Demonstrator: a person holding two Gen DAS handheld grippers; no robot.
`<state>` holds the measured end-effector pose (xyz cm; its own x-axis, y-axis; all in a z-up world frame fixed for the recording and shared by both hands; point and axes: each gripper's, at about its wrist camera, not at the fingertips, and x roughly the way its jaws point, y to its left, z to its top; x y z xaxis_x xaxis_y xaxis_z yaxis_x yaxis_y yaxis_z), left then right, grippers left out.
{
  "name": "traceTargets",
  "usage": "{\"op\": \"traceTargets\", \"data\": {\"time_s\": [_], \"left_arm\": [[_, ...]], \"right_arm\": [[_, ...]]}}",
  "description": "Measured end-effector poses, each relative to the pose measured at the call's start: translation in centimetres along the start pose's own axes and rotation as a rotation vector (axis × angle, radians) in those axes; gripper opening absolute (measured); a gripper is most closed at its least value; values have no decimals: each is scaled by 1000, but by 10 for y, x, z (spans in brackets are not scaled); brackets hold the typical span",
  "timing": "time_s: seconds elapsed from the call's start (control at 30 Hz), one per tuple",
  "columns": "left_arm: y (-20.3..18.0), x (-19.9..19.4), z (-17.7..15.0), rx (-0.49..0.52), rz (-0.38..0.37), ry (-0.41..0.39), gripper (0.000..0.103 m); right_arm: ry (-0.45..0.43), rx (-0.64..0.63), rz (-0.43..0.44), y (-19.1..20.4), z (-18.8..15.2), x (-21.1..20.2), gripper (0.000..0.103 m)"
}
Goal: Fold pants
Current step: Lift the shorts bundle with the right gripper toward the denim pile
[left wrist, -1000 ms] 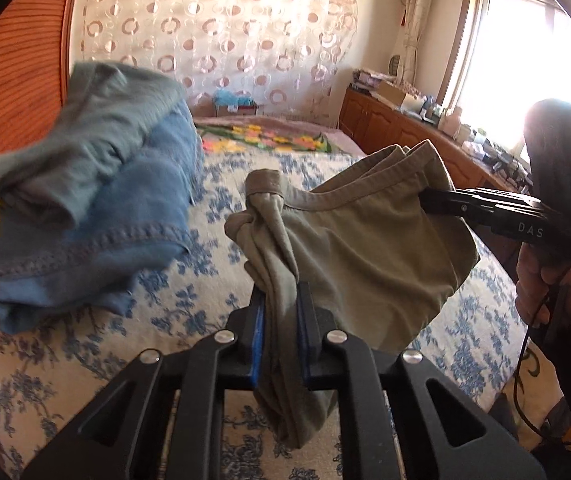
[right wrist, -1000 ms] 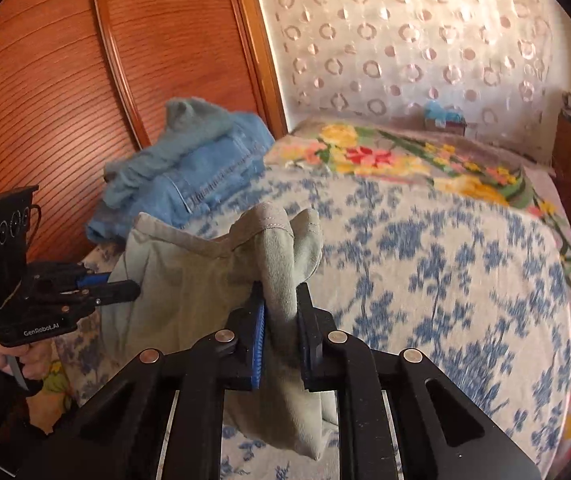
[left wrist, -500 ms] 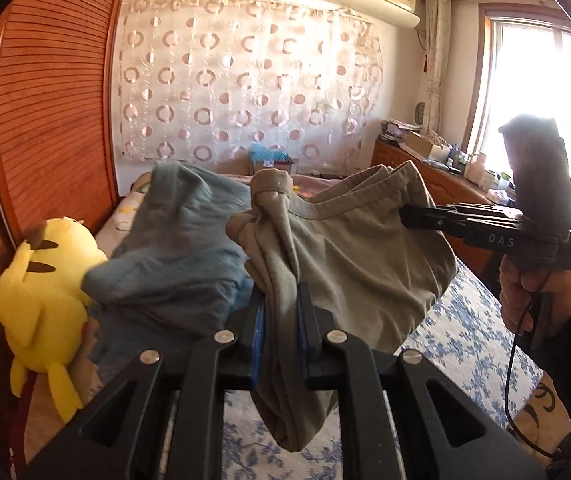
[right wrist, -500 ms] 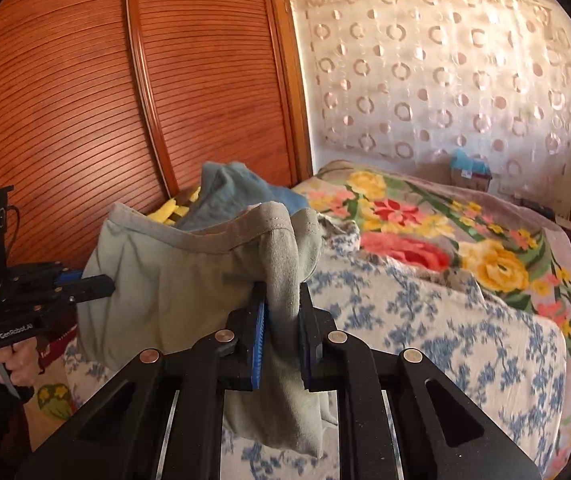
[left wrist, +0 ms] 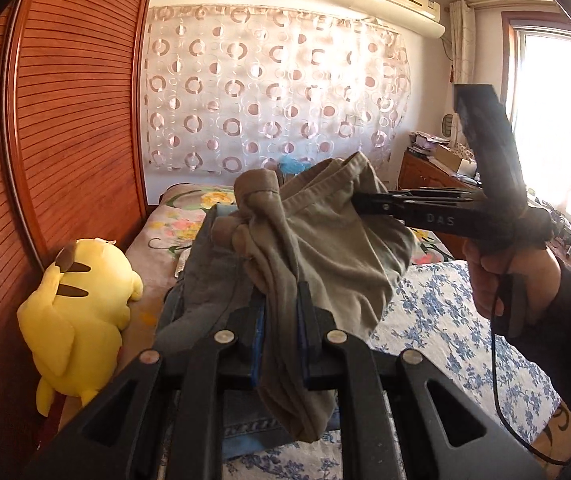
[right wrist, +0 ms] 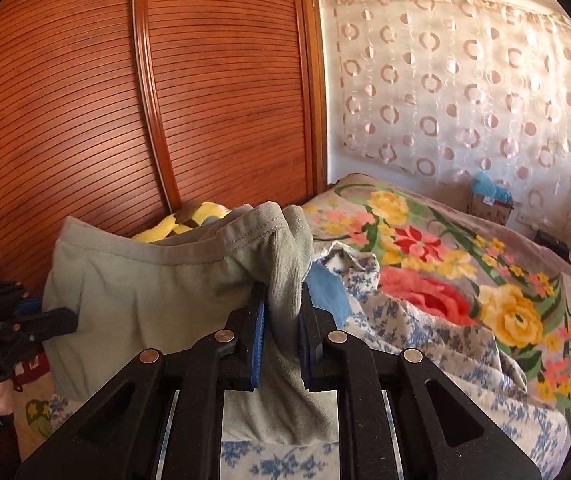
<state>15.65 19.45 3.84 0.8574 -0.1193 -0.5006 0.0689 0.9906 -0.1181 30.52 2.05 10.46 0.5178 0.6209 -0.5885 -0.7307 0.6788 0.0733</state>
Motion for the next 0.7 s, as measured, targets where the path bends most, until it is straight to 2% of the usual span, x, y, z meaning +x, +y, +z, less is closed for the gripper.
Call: {"op": "traceTargets", "data": {"time_s": [0.2,0.7], "left_arm": [[15,12,-5,-31,15,23,10],[32,21,-26,-92,18,60,10]], "right_arm": [[14,-2,19,2,13,39,11],[20,-51,54,28,47,101,11]]}}
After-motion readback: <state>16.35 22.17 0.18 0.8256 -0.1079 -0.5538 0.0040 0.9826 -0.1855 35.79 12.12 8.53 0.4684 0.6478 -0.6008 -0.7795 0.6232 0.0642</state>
